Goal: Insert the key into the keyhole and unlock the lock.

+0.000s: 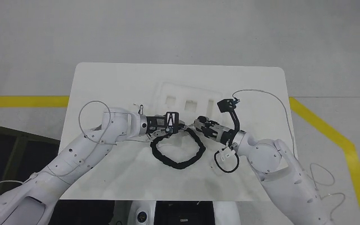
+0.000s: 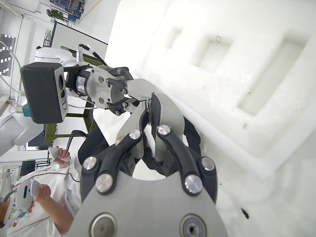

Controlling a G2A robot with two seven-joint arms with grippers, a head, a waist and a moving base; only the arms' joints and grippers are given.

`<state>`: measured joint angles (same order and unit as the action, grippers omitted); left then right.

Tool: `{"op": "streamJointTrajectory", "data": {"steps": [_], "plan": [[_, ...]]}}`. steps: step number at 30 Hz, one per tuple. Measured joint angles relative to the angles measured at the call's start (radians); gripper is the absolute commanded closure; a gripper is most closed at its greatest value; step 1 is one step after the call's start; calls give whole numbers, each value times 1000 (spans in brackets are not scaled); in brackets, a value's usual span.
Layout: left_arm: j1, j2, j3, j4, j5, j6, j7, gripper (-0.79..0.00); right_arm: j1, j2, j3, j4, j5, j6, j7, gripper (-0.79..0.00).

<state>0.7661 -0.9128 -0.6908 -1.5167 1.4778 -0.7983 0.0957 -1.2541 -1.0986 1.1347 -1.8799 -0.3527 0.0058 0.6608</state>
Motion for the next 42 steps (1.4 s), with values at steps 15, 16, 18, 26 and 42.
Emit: {"op": "streamJointTrajectory", "data": {"steps": [15, 16, 18, 26, 42], "plan": [[26, -9, -41, 3, -16, -2, -37, 0, 6, -8, -27, 1, -22, 11, -6, 0], [27, -10, -42, 1, -15, -2, -40, 0, 8, -8, -30, 3, -22, 12, -7, 0], [30, -12, -45, -1, -13, -3, -47, 0, 12, -10, -35, 7, -21, 13, -9, 0], [38, -18, -58, -6, -10, -9, -66, 0, 23, -16, -49, 15, -33, 25, -12, 0], [54, -28, -87, -27, -20, -28, -126, 0, 49, -28, -99, 19, -117, 68, -13, 0]]}}
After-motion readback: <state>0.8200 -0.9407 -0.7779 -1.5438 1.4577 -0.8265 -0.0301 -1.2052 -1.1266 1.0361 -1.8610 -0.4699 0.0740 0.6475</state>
